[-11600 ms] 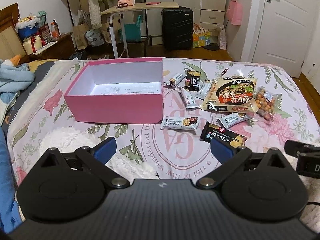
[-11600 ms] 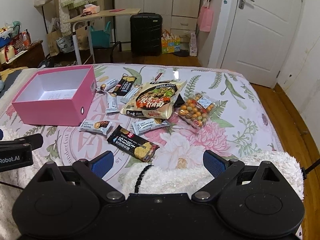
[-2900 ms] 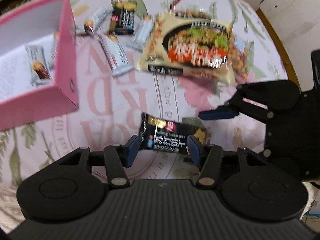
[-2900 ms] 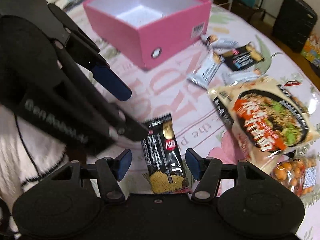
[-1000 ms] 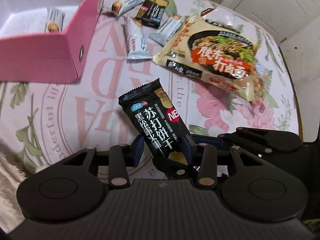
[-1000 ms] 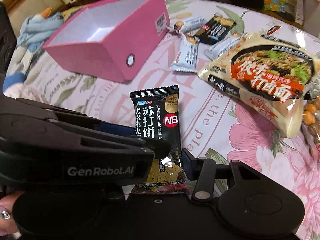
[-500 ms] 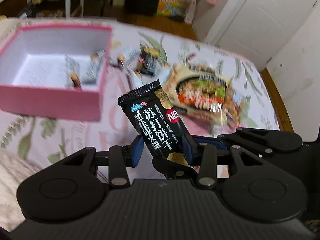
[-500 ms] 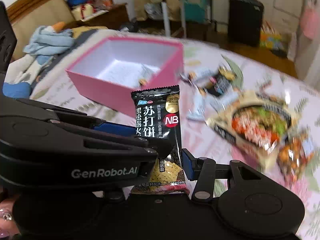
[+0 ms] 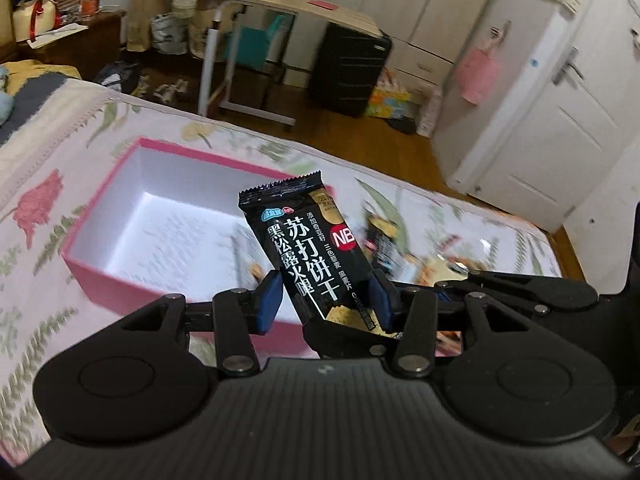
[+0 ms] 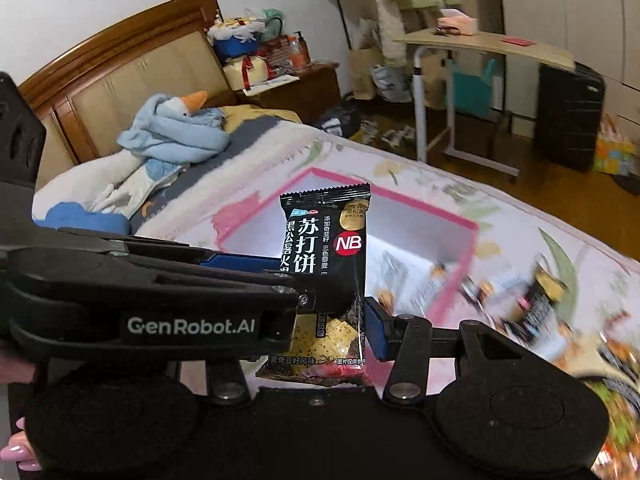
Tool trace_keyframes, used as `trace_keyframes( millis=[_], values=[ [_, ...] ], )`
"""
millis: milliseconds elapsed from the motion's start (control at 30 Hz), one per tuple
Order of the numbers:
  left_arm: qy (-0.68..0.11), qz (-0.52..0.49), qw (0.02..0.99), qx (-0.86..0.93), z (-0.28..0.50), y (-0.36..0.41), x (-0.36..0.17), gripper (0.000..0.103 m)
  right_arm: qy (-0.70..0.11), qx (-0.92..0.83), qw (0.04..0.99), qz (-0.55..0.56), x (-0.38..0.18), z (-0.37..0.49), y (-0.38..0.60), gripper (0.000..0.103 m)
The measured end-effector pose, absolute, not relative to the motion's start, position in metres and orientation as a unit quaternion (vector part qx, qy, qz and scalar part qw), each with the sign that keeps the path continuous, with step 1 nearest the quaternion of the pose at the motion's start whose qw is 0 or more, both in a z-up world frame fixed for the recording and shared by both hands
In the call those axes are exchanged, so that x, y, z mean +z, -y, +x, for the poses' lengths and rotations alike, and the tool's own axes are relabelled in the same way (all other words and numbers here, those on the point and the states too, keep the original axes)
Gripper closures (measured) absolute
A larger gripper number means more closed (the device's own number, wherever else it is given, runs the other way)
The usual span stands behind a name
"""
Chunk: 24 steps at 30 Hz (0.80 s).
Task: Organize snacks
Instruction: 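Open the left tool to drop the cracker pack into the pink box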
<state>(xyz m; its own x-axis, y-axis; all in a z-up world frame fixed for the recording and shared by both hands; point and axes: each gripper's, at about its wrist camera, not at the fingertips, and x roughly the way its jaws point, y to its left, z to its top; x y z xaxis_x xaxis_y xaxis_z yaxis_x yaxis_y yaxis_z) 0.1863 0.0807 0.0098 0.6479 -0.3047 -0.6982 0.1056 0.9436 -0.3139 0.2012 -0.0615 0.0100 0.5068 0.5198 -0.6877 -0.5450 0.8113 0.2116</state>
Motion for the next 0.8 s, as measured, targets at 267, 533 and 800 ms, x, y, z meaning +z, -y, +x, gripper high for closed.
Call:
trace_keyframes(
  millis=[267,533,800],
  values=[
    [-0.484,-0.165,0.856,-0.076,0.282,-0.128,-0.067,0.058,-0.459,0.318,0.829,-0.002,-0.063,0.285,0.024,0.049],
    [-0.522,-0.152,0.838,-0.048,0.331,-0.137,-0.121,0.057,-0.522,0.311,0.794,0.013,-0.115,0.336,0.003,0.046],
    [-0.524,-0.166,0.834,-0.049,0.338,-0.139,-0.137,0.054,-0.536,0.293,0.792,0.010,-0.127,0.341,0.002,0.035]
  ],
)
